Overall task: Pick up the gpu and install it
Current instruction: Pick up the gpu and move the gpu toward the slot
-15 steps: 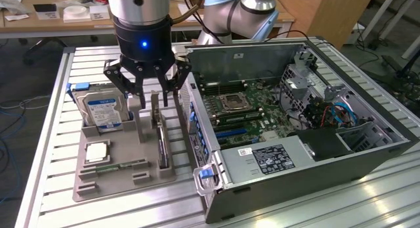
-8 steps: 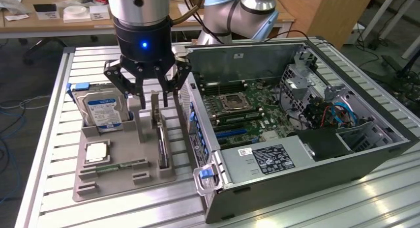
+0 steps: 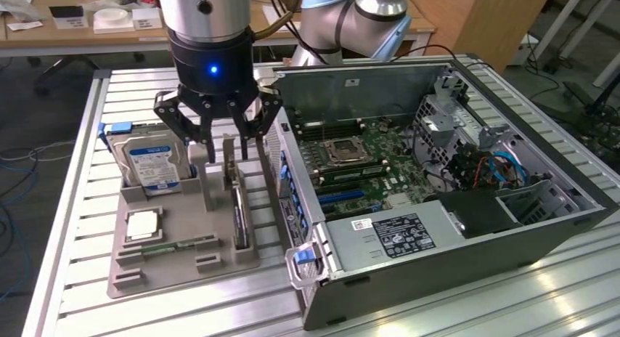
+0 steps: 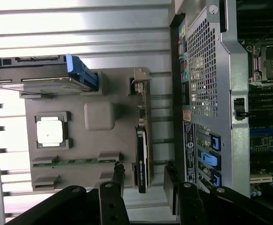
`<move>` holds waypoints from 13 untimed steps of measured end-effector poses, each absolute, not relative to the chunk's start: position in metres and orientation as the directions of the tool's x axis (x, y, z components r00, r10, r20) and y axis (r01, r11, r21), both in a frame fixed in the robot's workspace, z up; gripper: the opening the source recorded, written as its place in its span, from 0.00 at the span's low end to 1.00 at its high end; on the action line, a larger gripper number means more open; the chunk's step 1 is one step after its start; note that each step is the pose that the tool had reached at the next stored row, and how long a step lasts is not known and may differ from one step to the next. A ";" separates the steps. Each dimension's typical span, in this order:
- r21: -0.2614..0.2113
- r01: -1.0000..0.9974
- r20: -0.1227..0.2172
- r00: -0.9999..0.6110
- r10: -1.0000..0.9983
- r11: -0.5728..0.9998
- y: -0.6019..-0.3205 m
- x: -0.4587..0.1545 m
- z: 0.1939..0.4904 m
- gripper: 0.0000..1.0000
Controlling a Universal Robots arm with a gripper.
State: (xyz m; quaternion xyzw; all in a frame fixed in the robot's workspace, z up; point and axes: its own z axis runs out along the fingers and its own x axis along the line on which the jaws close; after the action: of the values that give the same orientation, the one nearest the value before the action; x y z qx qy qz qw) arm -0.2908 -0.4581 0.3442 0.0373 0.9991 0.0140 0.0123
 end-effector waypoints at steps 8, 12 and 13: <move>0.029 0.074 -0.023 -0.997 0.075 0.997 -0.458 -0.291 0.340 0.47; 0.029 0.074 -0.024 -0.997 0.075 0.997 -0.458 -0.291 0.337 0.47; 0.029 0.074 -0.023 -0.997 0.075 0.997 -0.458 -0.291 0.336 0.47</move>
State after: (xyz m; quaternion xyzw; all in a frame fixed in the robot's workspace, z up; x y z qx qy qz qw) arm -0.2908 -0.4581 0.3355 0.0373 0.9991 0.0140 0.0123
